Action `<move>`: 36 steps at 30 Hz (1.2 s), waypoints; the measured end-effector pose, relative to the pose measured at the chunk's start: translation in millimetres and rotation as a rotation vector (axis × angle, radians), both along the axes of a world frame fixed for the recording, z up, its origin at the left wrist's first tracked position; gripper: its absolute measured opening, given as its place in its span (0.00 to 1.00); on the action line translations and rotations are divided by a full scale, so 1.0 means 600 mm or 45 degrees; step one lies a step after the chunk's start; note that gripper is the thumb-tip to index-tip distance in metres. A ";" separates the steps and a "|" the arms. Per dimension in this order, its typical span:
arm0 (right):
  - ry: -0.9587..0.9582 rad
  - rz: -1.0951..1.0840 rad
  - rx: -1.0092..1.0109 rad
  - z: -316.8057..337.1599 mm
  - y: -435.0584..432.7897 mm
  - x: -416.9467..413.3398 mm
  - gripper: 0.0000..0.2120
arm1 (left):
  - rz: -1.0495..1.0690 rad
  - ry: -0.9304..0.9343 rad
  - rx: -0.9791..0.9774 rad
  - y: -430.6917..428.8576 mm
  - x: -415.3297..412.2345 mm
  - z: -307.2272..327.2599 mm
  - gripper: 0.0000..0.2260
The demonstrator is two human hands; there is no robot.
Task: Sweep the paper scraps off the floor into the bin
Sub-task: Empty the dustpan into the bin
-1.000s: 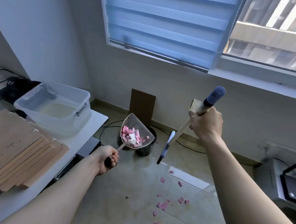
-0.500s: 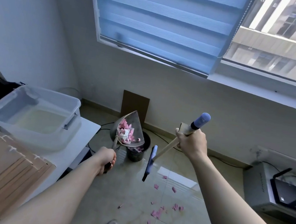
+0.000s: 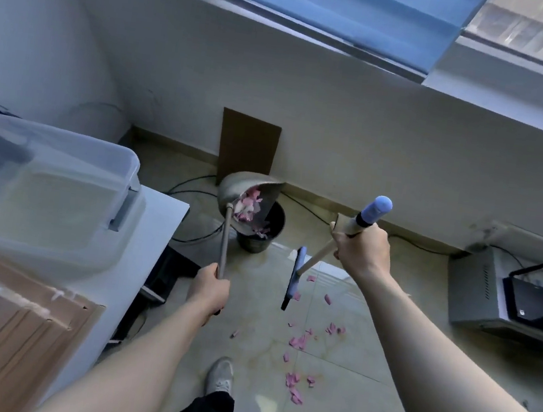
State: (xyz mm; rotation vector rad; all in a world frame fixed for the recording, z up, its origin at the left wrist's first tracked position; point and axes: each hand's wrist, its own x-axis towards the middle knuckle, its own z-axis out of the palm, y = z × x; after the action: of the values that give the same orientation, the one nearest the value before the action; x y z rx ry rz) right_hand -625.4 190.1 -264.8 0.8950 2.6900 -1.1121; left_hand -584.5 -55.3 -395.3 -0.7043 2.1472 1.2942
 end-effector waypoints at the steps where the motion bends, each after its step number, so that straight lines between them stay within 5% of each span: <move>1: -0.011 -0.016 -0.014 -0.007 -0.006 -0.004 0.23 | -0.032 0.009 -0.012 -0.004 -0.004 -0.003 0.07; 10: -0.050 -0.099 -0.062 -0.049 -0.015 -0.011 0.20 | -0.239 0.113 -0.245 -0.026 -0.007 -0.050 0.25; 15: -0.048 -0.091 -0.071 -0.059 -0.012 -0.009 0.20 | -0.284 0.182 -0.305 -0.018 -0.002 -0.051 0.17; 36: -0.026 -0.075 -0.056 -0.052 -0.011 0.006 0.21 | -0.328 0.351 -0.369 -0.033 0.042 -0.039 0.24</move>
State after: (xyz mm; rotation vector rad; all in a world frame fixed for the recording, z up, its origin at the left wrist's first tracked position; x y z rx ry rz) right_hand -622.0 183.4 -296.0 0.9793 2.6280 -1.1627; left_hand -559.1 -74.9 -418.8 -0.3536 2.5831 1.0023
